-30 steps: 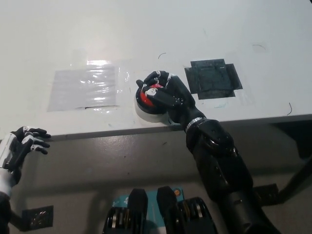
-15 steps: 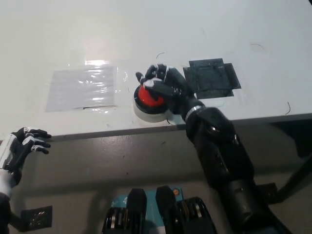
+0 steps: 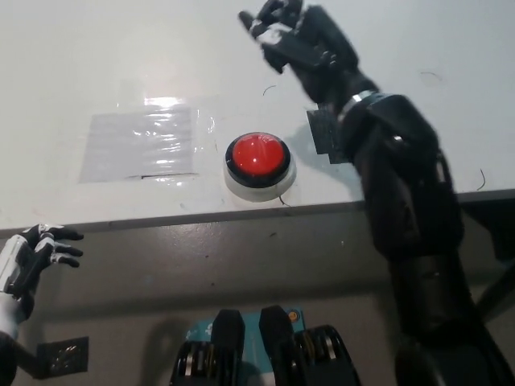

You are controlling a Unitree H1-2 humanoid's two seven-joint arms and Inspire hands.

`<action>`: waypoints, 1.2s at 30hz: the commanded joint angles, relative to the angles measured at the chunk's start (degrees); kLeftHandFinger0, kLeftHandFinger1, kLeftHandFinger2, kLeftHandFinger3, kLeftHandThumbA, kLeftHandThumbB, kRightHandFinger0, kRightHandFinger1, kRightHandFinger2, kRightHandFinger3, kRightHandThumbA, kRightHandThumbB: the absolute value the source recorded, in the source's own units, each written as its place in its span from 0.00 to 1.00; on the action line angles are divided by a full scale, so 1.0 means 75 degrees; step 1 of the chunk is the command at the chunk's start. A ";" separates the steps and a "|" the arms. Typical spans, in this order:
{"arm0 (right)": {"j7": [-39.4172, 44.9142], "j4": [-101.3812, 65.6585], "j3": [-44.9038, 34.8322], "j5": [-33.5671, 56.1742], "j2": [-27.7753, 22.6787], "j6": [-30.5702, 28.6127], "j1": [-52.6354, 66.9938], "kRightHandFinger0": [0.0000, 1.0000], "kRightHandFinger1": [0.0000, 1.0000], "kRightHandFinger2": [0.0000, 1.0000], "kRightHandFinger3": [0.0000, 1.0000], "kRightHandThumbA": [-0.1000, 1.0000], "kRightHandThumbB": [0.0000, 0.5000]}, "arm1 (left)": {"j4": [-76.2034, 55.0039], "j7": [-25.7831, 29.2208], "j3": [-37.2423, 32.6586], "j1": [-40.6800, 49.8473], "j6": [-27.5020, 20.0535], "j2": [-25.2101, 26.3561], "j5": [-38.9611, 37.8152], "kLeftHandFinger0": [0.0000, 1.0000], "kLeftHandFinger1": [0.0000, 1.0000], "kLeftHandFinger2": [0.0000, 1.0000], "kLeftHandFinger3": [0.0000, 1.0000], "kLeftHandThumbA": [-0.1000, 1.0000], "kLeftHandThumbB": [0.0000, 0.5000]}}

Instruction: The robot uses its right hand to make a fist and press the red button kept in the middle of the desk

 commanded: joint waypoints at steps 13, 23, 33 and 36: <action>0.0088 -0.2005 -0.0730 0.0589 -0.1750 0.0404 0.1064 0.00 0.20 0.43 0.49 0.68 0.14 | -0.0125 -0.0050 0.0102 -0.0010 -0.0080 0.0283 -0.0034 0.43 0.43 0.50 0.52 0.64 0.05; -0.0225 -0.3012 -0.0947 0.0894 -0.2598 0.0404 0.2561 0.18 0.45 0.61 0.54 0.67 0.29 | -0.0147 -0.0041 0.0111 0.0068 -0.0197 0.0287 -0.0006 0.45 0.45 0.53 0.52 0.64 0.02; -0.0359 -0.3189 -0.1264 0.0886 -0.3072 0.0404 0.4032 0.20 0.36 0.47 0.63 0.70 0.33 | -0.0158 -0.0032 0.0138 -0.0041 -0.0076 0.0274 -0.0094 0.40 0.41 0.47 0.44 0.62 0.03; -0.0459 -0.3265 -0.1458 0.0979 -0.2975 0.0404 0.4321 0.22 0.36 0.48 0.65 0.70 0.28 | -0.0089 -0.0126 0.0146 -0.0052 -0.0190 0.0283 -0.0182 0.40 0.41 0.47 0.45 0.62 0.01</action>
